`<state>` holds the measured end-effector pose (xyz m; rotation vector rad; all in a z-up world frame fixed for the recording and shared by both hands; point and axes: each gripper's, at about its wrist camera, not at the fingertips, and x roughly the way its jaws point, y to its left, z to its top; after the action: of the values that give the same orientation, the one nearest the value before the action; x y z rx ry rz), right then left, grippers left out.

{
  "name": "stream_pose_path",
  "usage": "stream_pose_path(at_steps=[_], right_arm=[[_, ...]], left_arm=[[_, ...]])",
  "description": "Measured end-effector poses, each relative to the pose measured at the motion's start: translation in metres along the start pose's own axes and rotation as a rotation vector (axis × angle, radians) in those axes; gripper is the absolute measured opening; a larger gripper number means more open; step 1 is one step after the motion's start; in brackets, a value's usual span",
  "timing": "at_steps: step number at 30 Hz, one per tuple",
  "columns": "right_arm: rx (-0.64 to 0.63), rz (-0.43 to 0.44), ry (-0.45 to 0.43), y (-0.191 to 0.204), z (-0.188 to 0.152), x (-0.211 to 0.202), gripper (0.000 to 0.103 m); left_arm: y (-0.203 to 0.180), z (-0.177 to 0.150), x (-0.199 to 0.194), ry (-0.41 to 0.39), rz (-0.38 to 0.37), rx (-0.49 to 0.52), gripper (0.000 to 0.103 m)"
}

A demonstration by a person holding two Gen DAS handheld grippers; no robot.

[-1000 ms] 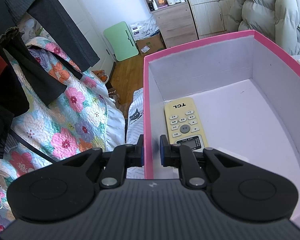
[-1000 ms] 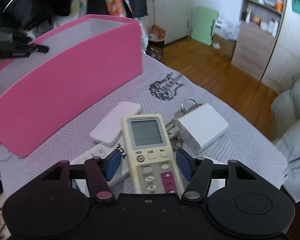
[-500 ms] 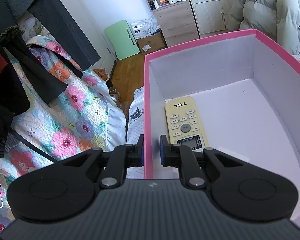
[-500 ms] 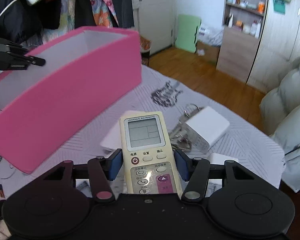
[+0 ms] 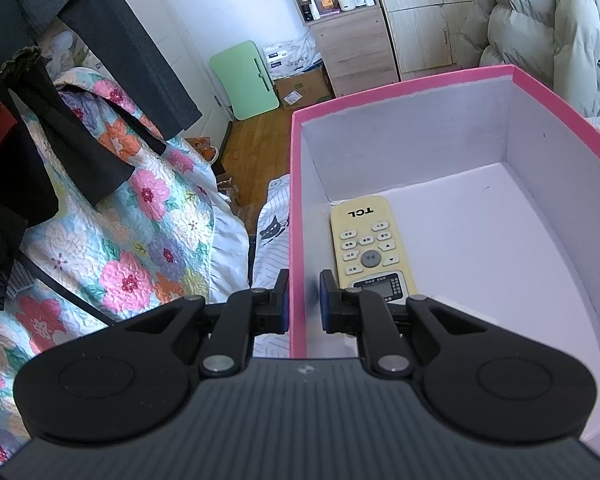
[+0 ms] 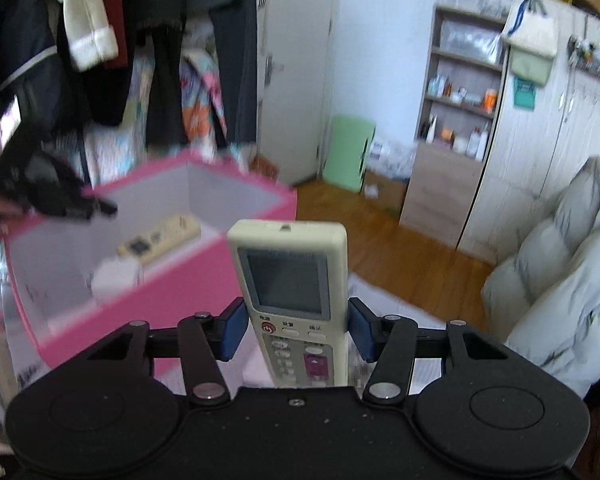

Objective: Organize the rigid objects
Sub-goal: 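Carry the white remote into the pink box and release it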

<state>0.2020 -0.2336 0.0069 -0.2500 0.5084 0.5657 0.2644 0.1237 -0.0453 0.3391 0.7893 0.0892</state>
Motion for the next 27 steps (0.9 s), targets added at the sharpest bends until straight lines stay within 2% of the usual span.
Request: stream_pose_path(at_steps=[5, 8, 12, 15, 18, 22, 27], right_arm=[[-0.007, 0.016, -0.117, 0.013, 0.027, -0.012, 0.059], [-0.013, 0.071, -0.165, 0.021, 0.05, -0.015, 0.059], [-0.092, 0.135, -0.185, 0.037, 0.077, -0.002, 0.059], [-0.195, 0.203, -0.104, 0.048, 0.099, 0.03, 0.059], [-0.307, 0.231, -0.008, 0.059, 0.115, 0.07, 0.059], [-0.445, 0.311, 0.133, 0.073, 0.116, 0.114, 0.059], [-0.603, 0.336, 0.285, 0.093, 0.118, 0.159, 0.059]], left_arm=[[0.002, 0.0, 0.0, -0.001, -0.003, -0.004, 0.012], [0.003, 0.001, 0.0, -0.003, -0.006, -0.009, 0.012], [0.006, 0.0, 0.0, -0.008, -0.013, -0.024, 0.012], [0.008, -0.001, 0.0, -0.007, -0.027, -0.031, 0.012], [0.006, 0.0, 0.0, -0.008, -0.017, -0.029, 0.012], [0.005, 0.0, 0.001, -0.004, -0.007, -0.021, 0.012], [0.007, 0.0, 0.001, -0.008, -0.019, -0.035, 0.011]])
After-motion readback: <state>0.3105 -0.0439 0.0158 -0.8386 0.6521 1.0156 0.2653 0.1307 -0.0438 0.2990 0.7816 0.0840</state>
